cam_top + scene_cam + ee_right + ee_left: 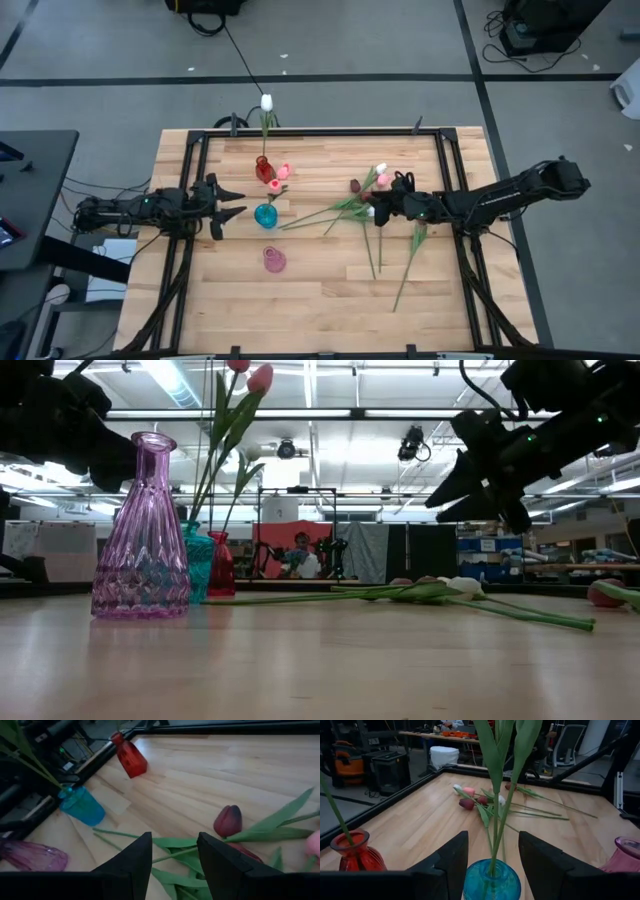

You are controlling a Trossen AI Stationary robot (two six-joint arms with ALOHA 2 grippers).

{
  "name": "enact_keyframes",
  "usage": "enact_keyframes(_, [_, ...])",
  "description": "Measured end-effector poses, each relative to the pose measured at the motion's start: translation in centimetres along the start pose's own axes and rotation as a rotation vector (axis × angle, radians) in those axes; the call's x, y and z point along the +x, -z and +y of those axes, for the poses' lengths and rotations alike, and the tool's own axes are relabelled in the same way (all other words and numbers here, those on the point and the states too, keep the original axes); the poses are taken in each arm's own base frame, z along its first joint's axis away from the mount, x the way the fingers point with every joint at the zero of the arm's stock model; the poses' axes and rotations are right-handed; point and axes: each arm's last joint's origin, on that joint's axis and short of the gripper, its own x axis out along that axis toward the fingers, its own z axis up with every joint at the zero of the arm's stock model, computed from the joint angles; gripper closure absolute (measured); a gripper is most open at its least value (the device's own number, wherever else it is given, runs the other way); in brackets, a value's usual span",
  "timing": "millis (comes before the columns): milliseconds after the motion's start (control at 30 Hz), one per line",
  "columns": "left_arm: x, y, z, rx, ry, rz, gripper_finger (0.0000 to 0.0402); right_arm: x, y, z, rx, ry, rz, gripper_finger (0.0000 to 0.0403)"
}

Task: Sort flowers into vase by color
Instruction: Put the right red flower into the pink vase

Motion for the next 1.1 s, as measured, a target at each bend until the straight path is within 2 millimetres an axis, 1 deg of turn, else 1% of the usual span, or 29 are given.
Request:
enact_keyframes(233, [0.0,0.0,0.0,0.0,0.0,0.001,0.0222,0.0,-0.3,0.4,0.001,-0.051,-0.017,0.0233])
enact_keyframes(900, [0.0,0.0,0.0,-0.001,-0.001,0.005,0.0222,0.0,-0.3,0.5,0.002,-0.056,-0.021,0.0233])
enact_keyframes(1000, [-0.5,-0.6,0.1,0.028,-0.006,0.028,0.0222,0.0,-0.3,0.5,0.0,-0.074,-0.003,0.0233])
enact_keyframes(1100, [-0.9,-1.7,0.1,0.018,-0.013,-0.011,0.0222,0.0,-0.2,0.6,0.0,-0.09,0.013,0.0233])
